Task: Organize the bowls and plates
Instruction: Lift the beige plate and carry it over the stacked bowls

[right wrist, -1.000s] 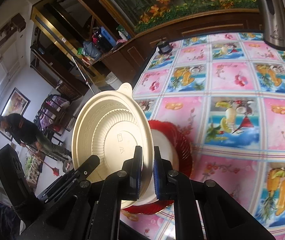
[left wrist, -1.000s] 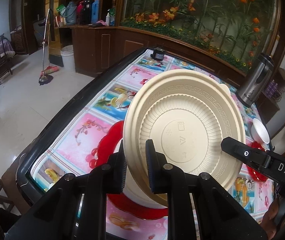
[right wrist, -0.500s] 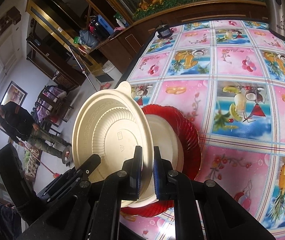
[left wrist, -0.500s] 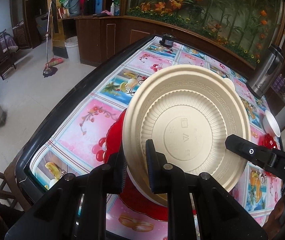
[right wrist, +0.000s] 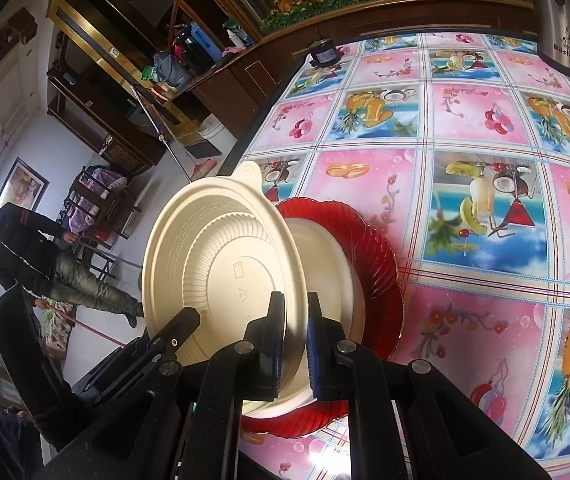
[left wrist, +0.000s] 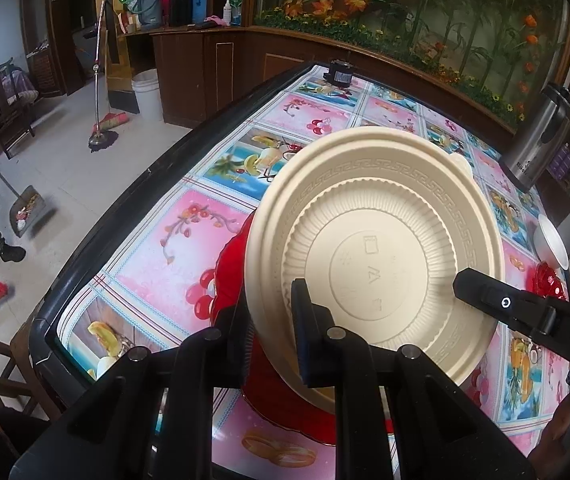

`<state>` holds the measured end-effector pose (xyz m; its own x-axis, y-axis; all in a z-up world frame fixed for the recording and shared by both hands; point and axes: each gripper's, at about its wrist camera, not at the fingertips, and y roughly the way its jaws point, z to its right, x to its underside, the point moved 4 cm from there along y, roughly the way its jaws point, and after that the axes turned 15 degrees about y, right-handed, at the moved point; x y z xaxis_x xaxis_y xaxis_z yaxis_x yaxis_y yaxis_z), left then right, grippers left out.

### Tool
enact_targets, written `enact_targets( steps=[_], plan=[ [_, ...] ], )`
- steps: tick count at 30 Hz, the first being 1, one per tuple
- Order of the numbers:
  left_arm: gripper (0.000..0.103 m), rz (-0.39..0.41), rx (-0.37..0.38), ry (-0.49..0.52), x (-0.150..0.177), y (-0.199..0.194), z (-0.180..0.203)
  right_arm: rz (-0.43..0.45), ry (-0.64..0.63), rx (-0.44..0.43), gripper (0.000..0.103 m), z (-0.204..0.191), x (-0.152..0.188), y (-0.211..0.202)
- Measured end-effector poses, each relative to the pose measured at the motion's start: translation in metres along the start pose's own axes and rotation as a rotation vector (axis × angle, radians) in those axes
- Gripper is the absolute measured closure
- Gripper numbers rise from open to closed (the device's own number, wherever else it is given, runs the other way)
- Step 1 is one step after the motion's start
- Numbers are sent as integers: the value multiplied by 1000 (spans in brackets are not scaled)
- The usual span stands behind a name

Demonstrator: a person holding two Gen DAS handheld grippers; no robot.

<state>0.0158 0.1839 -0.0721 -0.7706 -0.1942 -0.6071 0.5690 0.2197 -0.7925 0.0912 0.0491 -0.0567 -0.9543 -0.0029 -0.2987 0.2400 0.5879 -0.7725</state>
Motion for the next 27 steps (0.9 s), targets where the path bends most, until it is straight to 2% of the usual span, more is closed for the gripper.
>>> enact_targets(
  steps=[27],
  plan=[
    [88,-19,-9,0,4,4,1,-12,-1,23,93,2,1,8]
  ],
)
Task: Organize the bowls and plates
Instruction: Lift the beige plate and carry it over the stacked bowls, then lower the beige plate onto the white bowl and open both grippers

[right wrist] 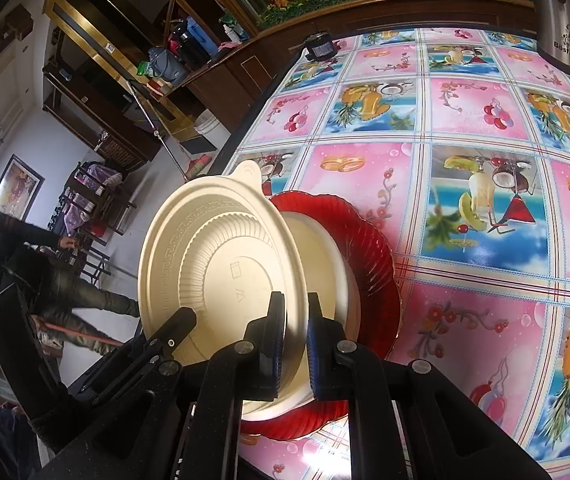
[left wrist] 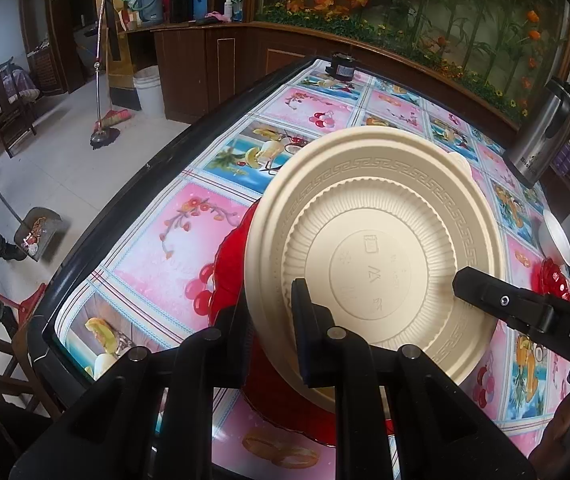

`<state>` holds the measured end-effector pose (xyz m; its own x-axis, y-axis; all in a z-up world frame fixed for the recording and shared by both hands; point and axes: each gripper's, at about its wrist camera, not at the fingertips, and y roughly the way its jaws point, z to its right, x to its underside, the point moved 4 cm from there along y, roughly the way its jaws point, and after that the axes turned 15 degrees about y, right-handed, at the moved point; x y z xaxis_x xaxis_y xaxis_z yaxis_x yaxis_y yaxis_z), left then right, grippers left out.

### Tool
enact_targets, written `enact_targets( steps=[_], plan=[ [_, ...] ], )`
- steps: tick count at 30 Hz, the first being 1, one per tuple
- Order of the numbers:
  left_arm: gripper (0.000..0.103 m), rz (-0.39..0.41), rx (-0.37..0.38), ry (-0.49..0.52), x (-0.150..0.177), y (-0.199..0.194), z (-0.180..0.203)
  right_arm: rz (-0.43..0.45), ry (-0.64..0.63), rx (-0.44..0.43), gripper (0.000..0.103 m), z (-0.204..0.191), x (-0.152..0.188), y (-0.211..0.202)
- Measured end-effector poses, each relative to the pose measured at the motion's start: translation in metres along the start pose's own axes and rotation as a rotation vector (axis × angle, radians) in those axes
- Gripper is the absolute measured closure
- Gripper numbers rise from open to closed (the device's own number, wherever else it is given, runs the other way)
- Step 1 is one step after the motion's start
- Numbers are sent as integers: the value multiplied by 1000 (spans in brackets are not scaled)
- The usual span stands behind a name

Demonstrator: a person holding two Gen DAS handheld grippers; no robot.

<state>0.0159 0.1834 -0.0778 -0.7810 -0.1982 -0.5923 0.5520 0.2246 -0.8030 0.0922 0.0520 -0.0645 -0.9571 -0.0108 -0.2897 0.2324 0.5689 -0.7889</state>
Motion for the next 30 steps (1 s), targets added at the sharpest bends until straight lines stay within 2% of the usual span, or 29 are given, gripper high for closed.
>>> enact_targets(
  steps=[9,30],
  plan=[
    [88,-3,-6,0,0,0,0,-7,0,6,90,3,-1,3],
    [88,18,-16,-20,-1,-6,-2,7,-13,20,88,-2,0,1]
  ],
)
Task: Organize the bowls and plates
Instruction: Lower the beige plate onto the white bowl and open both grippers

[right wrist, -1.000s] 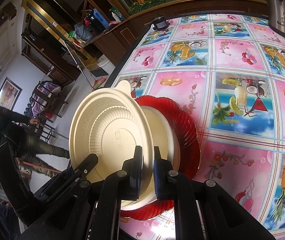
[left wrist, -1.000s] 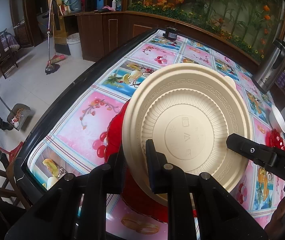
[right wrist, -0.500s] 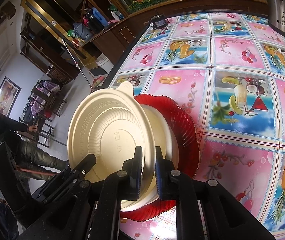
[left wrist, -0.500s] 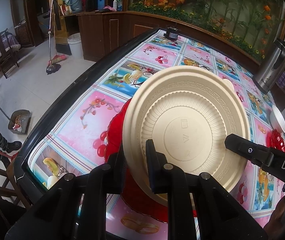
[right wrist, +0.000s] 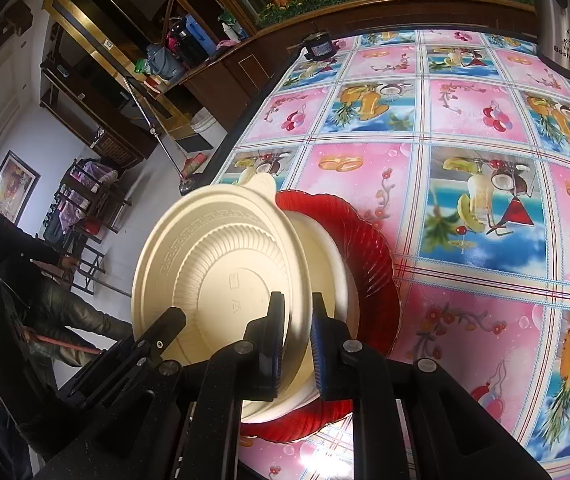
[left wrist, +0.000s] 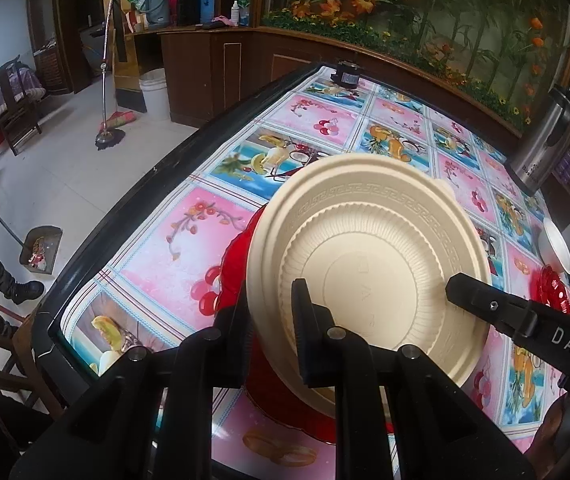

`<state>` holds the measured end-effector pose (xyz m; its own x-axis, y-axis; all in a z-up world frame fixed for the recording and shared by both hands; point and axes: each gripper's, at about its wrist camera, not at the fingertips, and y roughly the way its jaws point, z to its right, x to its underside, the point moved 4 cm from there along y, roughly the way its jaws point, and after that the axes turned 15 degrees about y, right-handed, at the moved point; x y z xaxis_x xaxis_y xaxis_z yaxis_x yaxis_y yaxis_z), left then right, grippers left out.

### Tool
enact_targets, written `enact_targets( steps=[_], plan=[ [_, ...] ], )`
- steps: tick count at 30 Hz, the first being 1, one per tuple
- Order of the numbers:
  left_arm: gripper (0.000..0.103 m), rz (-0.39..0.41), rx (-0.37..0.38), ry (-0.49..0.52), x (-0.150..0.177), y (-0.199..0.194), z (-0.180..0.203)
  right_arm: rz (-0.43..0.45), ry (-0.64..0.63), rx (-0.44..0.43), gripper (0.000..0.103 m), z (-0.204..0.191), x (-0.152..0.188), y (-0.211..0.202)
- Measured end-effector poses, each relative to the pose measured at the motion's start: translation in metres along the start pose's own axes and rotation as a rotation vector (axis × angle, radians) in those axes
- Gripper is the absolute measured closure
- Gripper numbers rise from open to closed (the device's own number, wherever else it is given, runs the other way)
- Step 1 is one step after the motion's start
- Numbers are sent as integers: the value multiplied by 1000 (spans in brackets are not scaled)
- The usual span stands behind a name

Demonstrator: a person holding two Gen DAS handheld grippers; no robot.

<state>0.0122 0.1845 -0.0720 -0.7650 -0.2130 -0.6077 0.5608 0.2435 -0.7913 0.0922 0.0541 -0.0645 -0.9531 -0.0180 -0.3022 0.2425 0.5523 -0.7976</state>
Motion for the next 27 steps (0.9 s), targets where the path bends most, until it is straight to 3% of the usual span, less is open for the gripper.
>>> enact_targets(
  steps=[4,6,8,11,16,18,22,24,27],
  plan=[
    [86,1,5,-3,0,-1,-1,-1,-3,1,85,-1,1,0],
    [79,2,5,-8,0,-2,-1,0,-5,1,83,-2,1,-1],
    [71,17,1,-11,-1,-6,-2,9,-4,-3,72,-2,1,-3],
    [59,37,-8,-13,-3,-12,-3,22,-3,-4,69,-3,0,-7],
    [55,50,-13,-16,-5,-17,-2,29,8,-18,67,-1,-2,-12],
    [41,61,-22,-18,-6,-20,-2,36,13,-27,63,-1,-1,-15],
    [37,77,-30,-21,-9,-25,-1,55,19,-53,49,-1,-2,-23],
    [30,83,-34,-19,-11,-27,1,68,23,-70,42,-1,-2,-29],
    [29,93,-42,-11,-13,-29,5,83,32,-85,31,1,-4,-35]
  ],
)
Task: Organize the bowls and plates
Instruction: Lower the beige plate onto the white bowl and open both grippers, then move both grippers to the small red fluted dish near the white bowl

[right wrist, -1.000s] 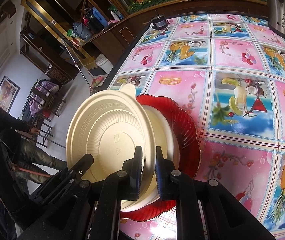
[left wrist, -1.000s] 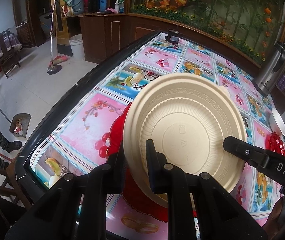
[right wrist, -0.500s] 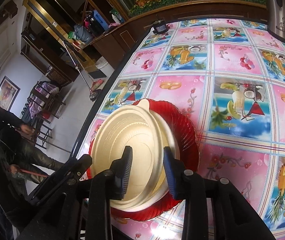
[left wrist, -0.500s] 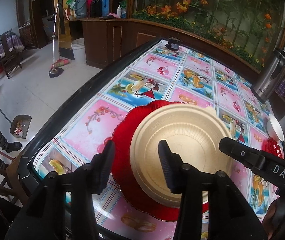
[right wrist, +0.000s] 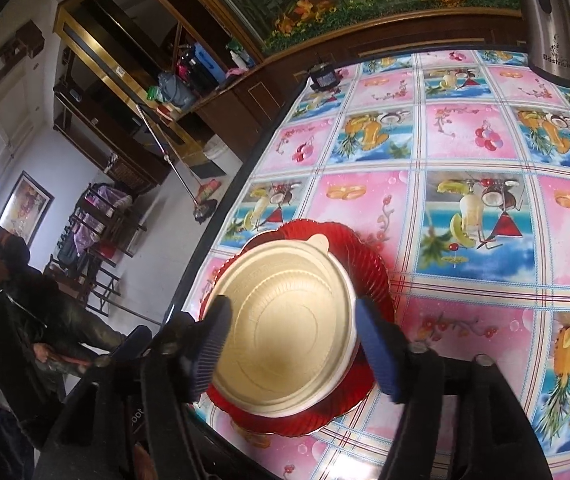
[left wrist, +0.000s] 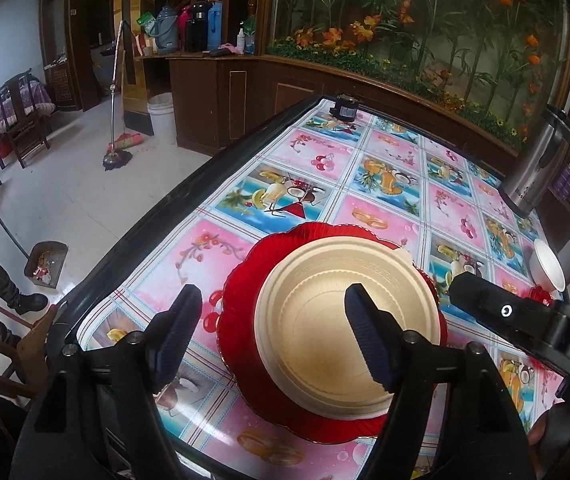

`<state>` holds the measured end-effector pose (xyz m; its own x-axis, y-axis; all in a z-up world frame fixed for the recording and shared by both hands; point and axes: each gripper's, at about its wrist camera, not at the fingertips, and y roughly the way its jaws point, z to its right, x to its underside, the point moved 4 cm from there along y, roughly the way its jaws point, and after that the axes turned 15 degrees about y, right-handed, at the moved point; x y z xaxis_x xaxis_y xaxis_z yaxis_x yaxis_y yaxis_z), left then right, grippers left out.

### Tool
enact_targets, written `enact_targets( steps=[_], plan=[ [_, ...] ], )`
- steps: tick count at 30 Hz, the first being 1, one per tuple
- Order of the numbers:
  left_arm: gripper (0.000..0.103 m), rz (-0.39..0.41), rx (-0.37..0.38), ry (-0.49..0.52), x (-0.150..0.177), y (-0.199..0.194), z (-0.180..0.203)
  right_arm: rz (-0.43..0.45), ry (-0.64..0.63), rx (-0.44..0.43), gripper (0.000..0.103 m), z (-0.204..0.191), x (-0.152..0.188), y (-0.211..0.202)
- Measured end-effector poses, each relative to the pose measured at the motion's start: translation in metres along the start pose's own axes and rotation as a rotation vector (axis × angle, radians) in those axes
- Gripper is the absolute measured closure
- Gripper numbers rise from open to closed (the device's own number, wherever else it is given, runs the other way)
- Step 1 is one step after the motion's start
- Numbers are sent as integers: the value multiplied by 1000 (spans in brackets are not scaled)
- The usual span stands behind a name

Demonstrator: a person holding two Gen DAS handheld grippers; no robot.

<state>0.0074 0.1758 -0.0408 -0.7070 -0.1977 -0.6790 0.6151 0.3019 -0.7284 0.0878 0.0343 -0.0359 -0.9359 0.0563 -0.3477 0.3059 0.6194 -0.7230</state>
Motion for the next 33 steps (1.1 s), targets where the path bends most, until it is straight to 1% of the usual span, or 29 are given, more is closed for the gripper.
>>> enact_targets(
  steps=[2,5,10,14,17,25,33],
  plan=[
    [29,-2,2,5,0,0,2,7,11,-12,26,2,-1,-3],
    [29,2,3,12,-1,-1,5,23,27,-23,23,6,-2,-8],
    [29,18,5,-1,-3,-5,7,44,65,-50,20,14,-5,-15],
    [29,54,30,-29,-6,-12,9,61,89,-63,20,20,-5,-22],
    [29,69,61,-28,-10,-14,18,78,107,-73,20,27,-5,-30],
    [29,95,113,55,-21,-22,60,131,158,-82,19,55,-11,-58],
    [29,89,161,150,-28,-24,109,162,201,-93,18,83,-18,-80]
  ],
)
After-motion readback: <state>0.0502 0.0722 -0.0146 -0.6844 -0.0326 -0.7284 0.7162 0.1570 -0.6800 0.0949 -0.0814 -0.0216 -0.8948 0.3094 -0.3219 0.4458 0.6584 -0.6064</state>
